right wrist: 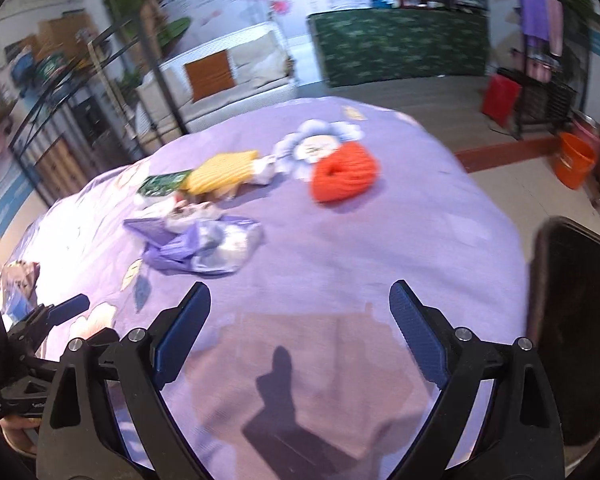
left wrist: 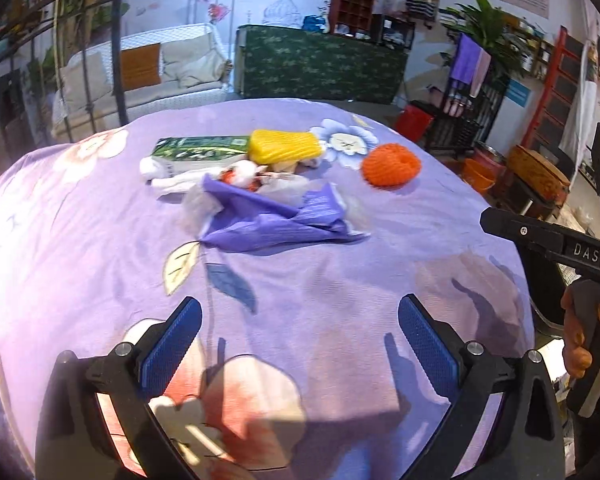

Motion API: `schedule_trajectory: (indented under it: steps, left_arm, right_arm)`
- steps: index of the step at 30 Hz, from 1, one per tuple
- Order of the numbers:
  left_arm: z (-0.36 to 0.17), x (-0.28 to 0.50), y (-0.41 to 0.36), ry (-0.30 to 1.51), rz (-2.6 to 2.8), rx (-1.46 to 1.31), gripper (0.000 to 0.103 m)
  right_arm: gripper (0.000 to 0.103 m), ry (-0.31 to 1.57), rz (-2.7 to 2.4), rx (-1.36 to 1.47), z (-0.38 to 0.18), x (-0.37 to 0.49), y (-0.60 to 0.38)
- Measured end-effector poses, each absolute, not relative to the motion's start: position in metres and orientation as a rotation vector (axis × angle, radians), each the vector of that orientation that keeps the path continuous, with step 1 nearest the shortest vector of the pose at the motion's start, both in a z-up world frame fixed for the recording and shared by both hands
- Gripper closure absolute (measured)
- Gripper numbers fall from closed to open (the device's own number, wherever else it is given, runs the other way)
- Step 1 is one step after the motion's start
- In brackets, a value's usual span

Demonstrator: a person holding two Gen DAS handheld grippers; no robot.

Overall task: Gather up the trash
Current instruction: 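Move both tools from the bin back over the table, then grasp the white printed snack bag with the right tool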

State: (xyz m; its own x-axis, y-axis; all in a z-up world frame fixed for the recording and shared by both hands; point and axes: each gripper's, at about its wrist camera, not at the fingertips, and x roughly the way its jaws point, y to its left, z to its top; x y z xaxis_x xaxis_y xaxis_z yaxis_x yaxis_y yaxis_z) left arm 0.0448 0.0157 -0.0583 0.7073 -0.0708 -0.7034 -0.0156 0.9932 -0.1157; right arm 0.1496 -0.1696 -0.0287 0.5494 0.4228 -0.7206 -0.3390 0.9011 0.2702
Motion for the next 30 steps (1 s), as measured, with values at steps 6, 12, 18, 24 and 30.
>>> schedule_trajectory:
  steps: [6,12,18,24,30]
  left_arm:
    - [-0.062,0.042,0.035,0.793,0.002,-0.134,0.006]
    - [-0.061,0.038,0.044,0.789,0.006,-0.142,0.006]
    - [-0.063,0.038,0.056,0.800,0.023,-0.154,0.006]
    - [-0.065,0.040,0.063,0.807,0.030,-0.166,0.006]
    - [-0.068,0.041,0.065,0.814,0.028,-0.171,0.006]
  right_arm:
    - [0.013,0.900,0.562,0.053,-0.026,0.166,-0.120]
    - [0.015,0.944,0.664,0.041,-0.027,0.196,-0.064]
    - [0.021,0.997,0.705,0.022,-0.034,0.227,-0.018]
    - [0.032,1.046,0.688,-0.062,-0.050,0.253,0.016]
    - [0.034,1.086,0.707,-0.159,-0.065,0.259,0.043]
